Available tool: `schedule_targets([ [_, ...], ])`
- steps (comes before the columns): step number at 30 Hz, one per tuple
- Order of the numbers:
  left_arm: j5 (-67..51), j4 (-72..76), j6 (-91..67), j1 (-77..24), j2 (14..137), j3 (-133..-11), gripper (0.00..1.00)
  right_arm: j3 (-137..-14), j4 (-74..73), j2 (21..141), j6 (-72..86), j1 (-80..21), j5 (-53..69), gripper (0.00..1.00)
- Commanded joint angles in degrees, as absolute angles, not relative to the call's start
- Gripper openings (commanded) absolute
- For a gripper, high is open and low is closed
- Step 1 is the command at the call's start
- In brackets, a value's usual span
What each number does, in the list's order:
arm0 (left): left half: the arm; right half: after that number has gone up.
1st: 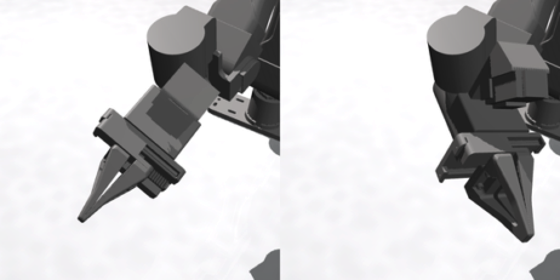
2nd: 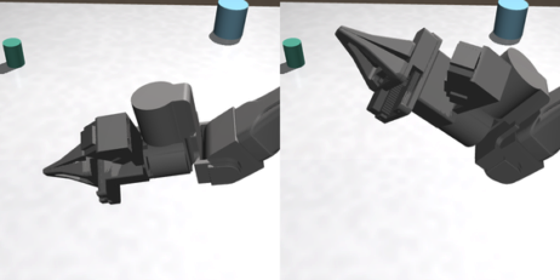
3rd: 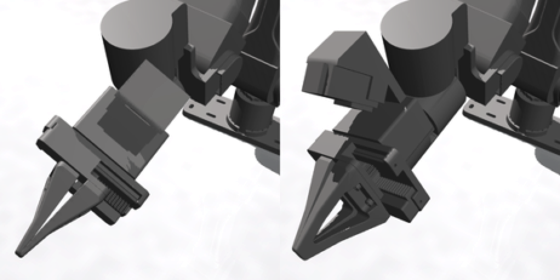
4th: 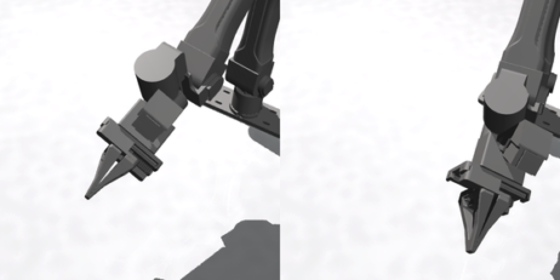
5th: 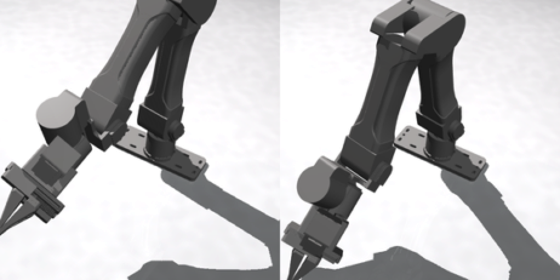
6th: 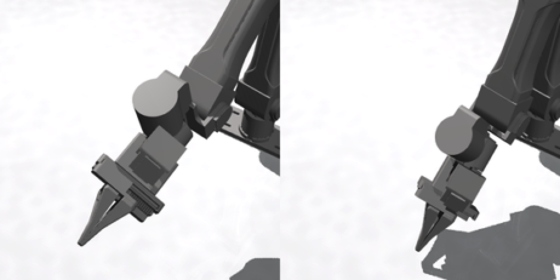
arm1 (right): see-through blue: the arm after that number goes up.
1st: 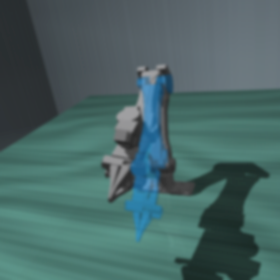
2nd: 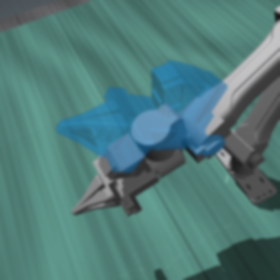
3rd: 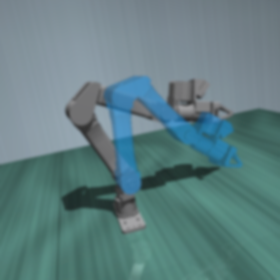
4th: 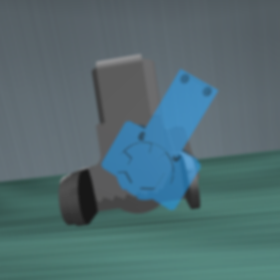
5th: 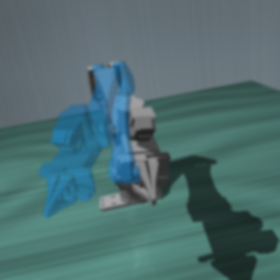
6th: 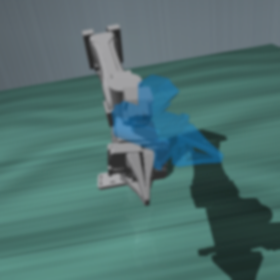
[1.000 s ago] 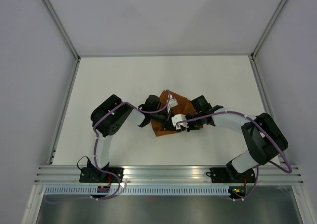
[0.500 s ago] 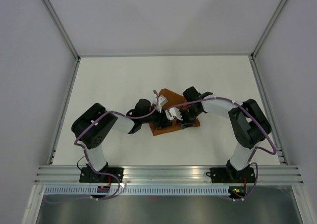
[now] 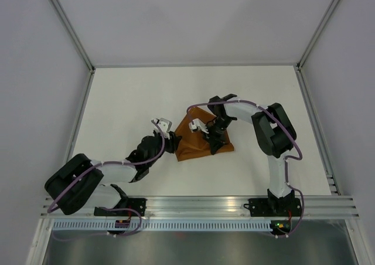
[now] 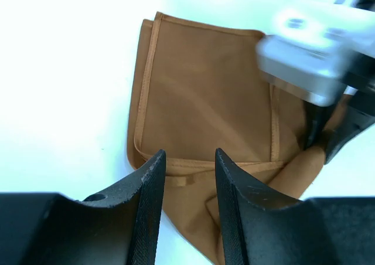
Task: Fold the napkin, place the utensils inside, and roll it up
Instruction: Roll the napkin with the utensil
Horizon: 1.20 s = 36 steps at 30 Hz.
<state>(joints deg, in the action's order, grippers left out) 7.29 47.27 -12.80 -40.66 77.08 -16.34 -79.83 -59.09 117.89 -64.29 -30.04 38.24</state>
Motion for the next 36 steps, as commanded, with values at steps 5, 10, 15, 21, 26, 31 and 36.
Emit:
schedule_targets([
  [5,20.1,58.3,2.6,-53.5,76.0,-13.4,0.46,-85.8,-66.0,131.5,-60.0,-30.7,32.8,0.02],
  [10,18.6,57.3,11.0,-59.7,82.2,-16.1,0.49,-88.7,-66.6,135.3,-58.7,-30.6,32.4,0.02],
  [15,15.5,52.3,18.5,-65.7,88.6,-21.8,0.54,-90.0,-67.1,136.3,-57.8,-30.3,32.5,0.02],
  [21,11.6,52.7,23.1,-68.5,94.6,-24.2,0.59,-90.7,-67.2,137.0,-57.0,-30.0,32.5,0.02],
  [26,10.7,53.8,25.6,-68.5,98.4,-25.1,0.61,-90.8,-67.1,137.4,-56.6,-29.6,32.3,0.02],
  [31,11.9,55.3,28.0,-68.6,102.7,-25.8,0.62,-90.9,-67.1,137.5,-56.5,-29.4,32.4,0.02],
  [36,9.8,50.5,27.6,-68.4,103.8,-27.7,0.54,-91.0,-67.1,137.6,-56.3,-29.1,32.7,0.02],
])
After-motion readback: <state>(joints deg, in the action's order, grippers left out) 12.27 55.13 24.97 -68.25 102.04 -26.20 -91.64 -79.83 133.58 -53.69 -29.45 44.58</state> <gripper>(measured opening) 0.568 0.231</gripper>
